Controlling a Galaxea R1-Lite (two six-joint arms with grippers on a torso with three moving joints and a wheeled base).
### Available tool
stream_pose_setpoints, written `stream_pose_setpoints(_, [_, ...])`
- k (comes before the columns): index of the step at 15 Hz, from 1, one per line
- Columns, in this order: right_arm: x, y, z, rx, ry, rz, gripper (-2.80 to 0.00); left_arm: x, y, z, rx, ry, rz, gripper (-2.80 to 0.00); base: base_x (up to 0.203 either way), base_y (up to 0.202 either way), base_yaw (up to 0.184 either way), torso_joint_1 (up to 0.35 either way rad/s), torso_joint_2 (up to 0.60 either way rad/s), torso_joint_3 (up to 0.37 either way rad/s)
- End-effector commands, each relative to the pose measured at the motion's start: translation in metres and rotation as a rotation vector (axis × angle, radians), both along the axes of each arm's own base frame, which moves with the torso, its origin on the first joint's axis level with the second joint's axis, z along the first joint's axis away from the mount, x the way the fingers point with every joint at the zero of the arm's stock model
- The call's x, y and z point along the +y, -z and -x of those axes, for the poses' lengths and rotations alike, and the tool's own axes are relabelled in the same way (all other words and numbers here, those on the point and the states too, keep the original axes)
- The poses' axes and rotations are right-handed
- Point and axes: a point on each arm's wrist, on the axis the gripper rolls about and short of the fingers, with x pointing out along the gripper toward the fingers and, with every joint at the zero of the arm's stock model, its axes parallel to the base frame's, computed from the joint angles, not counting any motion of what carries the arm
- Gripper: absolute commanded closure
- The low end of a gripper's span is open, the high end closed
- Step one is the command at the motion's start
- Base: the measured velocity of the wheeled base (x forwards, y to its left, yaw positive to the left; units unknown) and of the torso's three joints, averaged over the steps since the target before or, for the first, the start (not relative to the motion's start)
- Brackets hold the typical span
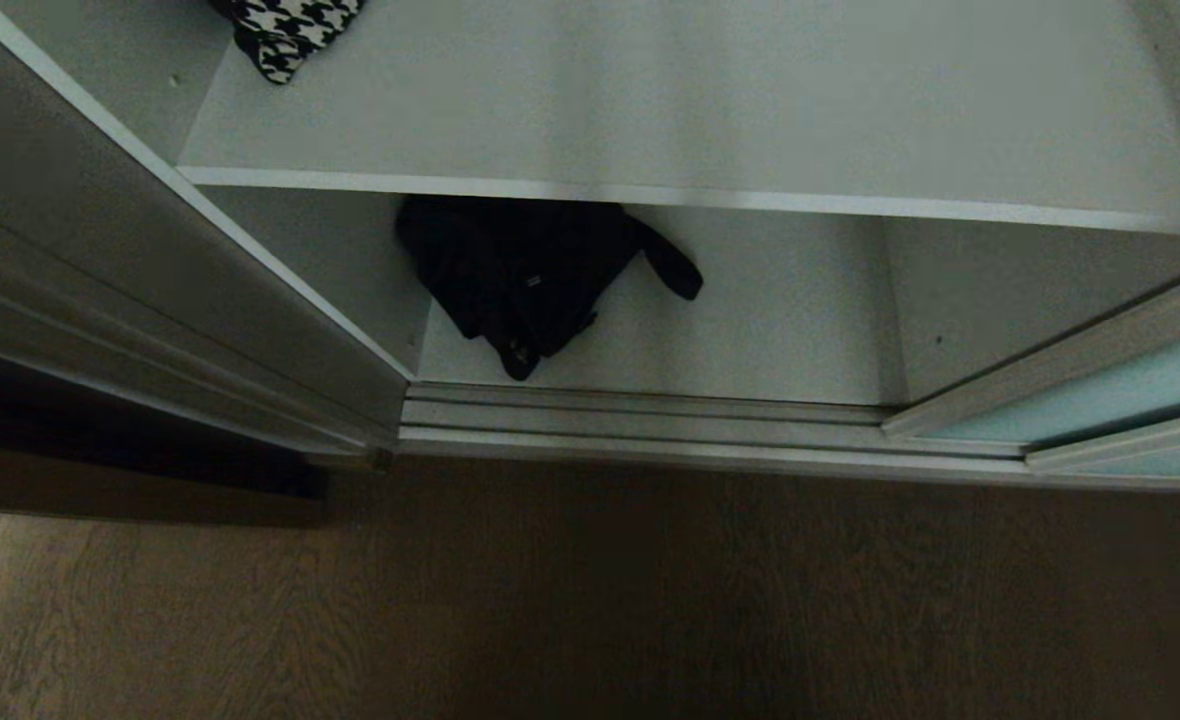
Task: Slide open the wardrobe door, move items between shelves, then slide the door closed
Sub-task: Place the bag on the lower shelf, then close the door
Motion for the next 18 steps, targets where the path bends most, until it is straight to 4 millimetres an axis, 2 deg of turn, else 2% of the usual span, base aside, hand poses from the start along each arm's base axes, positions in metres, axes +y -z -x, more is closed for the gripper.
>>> stream_pose_setpoints(1, [0.000, 0.000, 0.000, 0.000, 0.001, 0.001, 0.00, -0.001, 0.014, 0.011, -0.011, 0.033, -0.016, 0.00, 0.000, 0.000, 0.000, 0.000, 0.00, 0.000])
stream_pose_setpoints(5, [0.000, 0.000, 0.000, 0.001, -0.001, 0.001, 0.00, -0.008, 0.051, 0.018, 0.005, 0.356, -0.072, 0.00, 0.000, 0.000, 0.000, 0.000, 0.00, 0.000])
stream_pose_setpoints(8, [0.000, 0.000, 0.000, 0.002, -0.001, 0.001, 0.00, -0.013, 0.065, 0.013, 0.040, 0.565, -0.067, 0.00, 0.000, 0.000, 0.000, 0.000, 0.00, 0.000])
stream_pose_setpoints(18, [0.000, 0.000, 0.000, 0.000, 0.000, 0.001, 0.00, -0.013, 0.066, 0.011, -0.003, 0.557, -0.027, 0.00, 0.000, 0.000, 0.000, 0.000, 0.00, 0.000])
